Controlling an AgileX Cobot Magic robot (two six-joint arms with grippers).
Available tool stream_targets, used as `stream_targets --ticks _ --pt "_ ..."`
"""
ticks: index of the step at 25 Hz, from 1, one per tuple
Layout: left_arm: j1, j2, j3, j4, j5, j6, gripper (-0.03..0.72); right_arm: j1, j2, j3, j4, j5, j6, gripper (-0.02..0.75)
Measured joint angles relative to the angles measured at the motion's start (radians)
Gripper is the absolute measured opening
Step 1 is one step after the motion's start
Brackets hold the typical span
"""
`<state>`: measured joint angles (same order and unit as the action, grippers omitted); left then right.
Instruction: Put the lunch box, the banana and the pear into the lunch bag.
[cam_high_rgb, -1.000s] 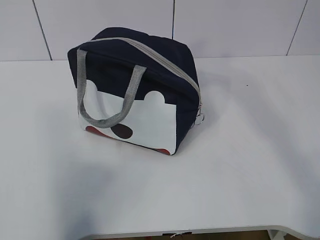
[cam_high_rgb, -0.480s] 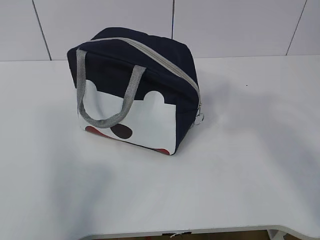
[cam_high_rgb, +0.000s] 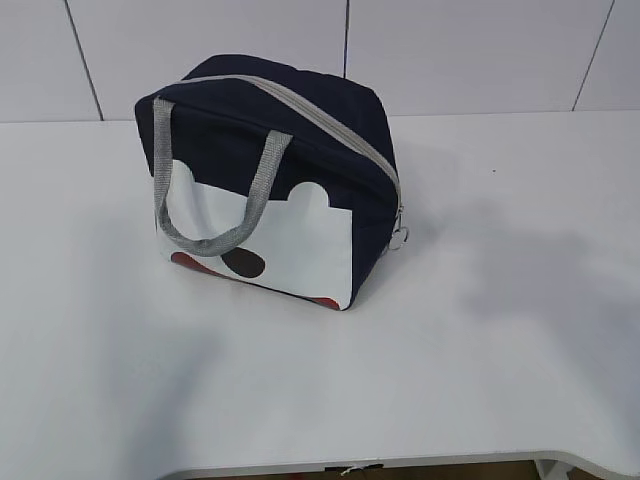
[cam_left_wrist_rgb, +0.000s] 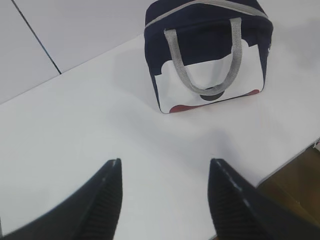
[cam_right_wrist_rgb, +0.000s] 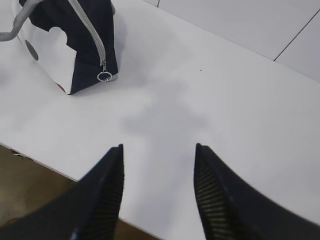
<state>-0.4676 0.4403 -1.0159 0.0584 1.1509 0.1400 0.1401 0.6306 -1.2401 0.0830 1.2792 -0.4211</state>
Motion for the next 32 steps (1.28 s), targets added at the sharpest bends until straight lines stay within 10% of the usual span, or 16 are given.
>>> stream_targets --ticks 13,32 --pt "0.0 -0.304 0.329 -0.104 -0.084 -0.002 0.4 0.0 -0.205 0.301 0.047 -0.021 0.036 0.389" --pt "0.0 -0.429 0.482 -0.151 -0.116 -0.002 0.401 0.0 -0.647 0.635 -0.055 -0.091 0.208 0.389"
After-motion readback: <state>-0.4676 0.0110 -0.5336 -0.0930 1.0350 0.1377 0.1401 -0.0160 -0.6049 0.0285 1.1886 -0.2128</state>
